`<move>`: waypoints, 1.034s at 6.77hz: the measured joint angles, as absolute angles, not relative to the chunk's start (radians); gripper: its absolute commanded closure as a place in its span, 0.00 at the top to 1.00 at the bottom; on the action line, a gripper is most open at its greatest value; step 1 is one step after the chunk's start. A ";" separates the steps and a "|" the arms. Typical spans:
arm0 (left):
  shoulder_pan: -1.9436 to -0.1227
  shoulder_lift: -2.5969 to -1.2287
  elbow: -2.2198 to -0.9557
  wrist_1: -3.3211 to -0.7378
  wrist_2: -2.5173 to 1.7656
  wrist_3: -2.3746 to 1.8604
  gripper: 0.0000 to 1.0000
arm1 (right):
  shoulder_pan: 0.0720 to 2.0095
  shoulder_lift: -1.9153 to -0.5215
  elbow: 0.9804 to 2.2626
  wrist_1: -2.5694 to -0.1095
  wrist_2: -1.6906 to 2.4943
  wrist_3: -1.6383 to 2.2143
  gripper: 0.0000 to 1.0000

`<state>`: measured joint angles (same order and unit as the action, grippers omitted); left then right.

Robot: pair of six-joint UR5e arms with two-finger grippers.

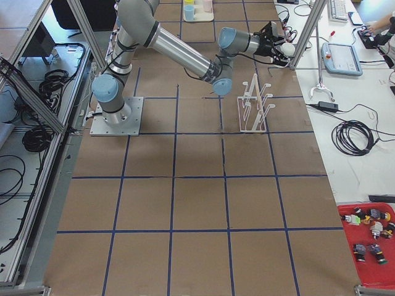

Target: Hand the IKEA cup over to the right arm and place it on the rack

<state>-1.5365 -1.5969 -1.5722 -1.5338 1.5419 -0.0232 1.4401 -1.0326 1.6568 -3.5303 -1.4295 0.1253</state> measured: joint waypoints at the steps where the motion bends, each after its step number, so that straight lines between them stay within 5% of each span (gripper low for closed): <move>1: -1.534 -1.577 -1.608 -1.537 1.544 -0.006 0.99 | 1.441 -1.013 1.685 -3.560 -1.448 0.115 0.06; 7: -1.180 -1.385 -1.954 -1.499 1.542 0.447 0.99 | 1.465 -0.937 1.772 -3.646 -1.509 0.112 0.07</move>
<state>-1.1804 -1.3851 -1.9543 -1.4987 1.5424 0.4474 1.4649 -0.9369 1.7718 -3.6463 -1.5085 0.1118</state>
